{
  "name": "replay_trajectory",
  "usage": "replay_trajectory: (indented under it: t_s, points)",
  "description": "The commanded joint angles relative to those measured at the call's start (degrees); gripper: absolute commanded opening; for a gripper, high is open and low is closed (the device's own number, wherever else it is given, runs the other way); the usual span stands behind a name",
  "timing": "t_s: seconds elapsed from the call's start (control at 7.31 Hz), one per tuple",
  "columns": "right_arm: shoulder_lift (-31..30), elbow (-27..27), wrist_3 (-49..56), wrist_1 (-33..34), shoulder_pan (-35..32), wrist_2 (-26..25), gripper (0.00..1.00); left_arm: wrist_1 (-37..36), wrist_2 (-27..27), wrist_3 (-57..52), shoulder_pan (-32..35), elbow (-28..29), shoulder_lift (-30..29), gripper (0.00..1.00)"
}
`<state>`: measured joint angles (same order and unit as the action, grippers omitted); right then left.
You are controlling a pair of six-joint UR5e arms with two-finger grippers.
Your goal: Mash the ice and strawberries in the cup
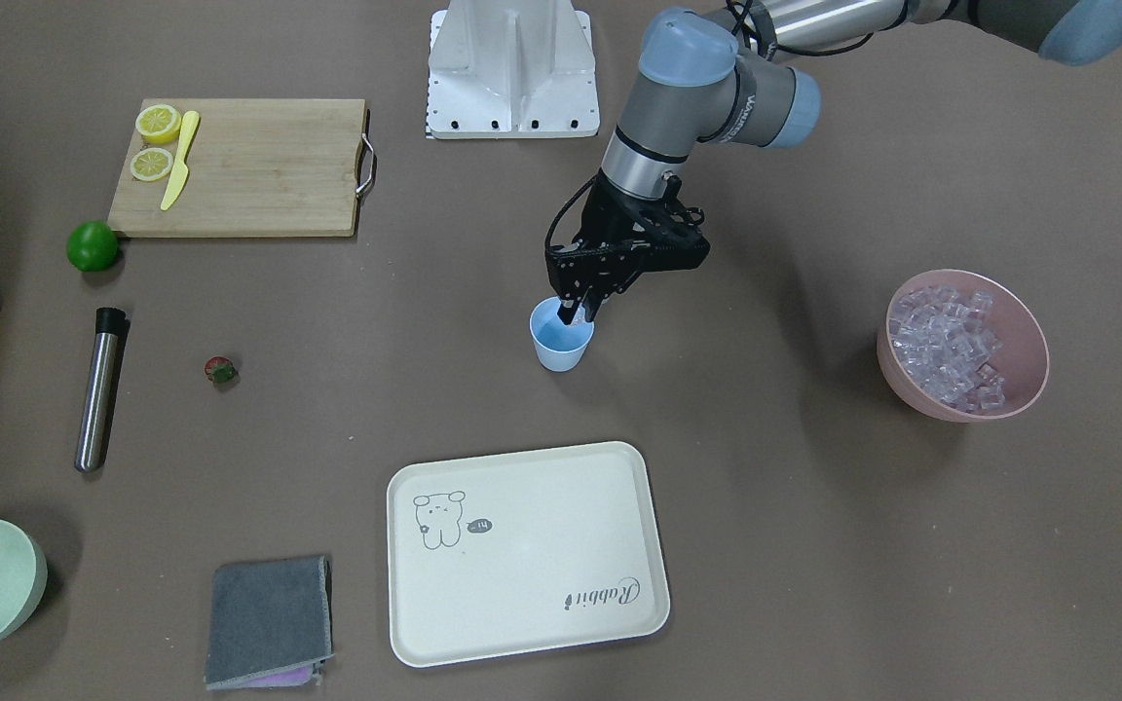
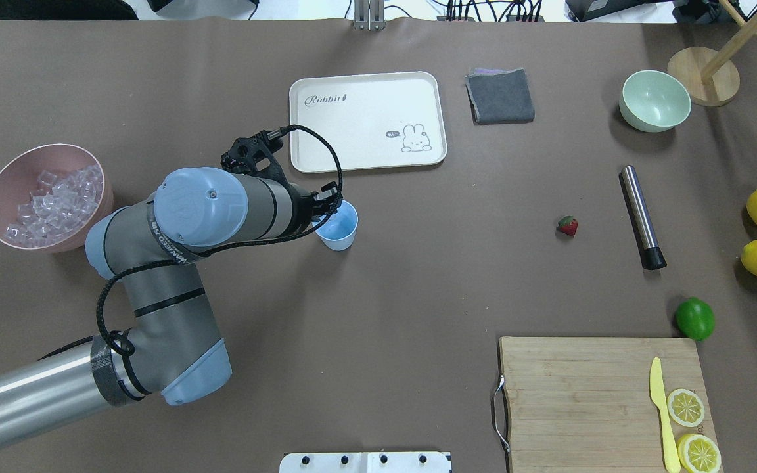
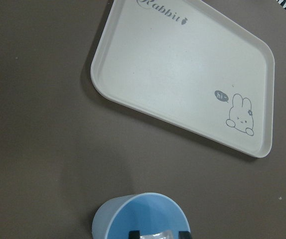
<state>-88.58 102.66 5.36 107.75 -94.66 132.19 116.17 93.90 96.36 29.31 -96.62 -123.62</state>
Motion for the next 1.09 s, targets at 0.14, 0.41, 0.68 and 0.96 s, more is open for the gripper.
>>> replay_trajectory:
  t_s: [0.14, 0.41, 0.68, 0.96]
  points:
    - [0.16, -0.09, 0.0, 0.0, 0.0, -0.09, 1.0, -0.33, -0.12, -0.12, -0.04, 0.99, -1.09, 0.97]
    - [0.16, -0.09, -0.09, 0.0, 0.0, -0.18, 1.0, -0.5, -0.04, -0.64, 0.66, 0.56, -1.18, 0.97]
    - [0.16, -0.09, -0.26, 0.0, 0.0, -0.18, 1.0, -10.79, 4.75, -9.8, 5.99, -4.76, -0.57, 0.97]
    - [-0.01, 0.0, -0.18, 0.0, 0.0, 0.0, 1.0, -27.69, 13.49, -27.54, 14.08, -13.38, 3.1, 0.97]
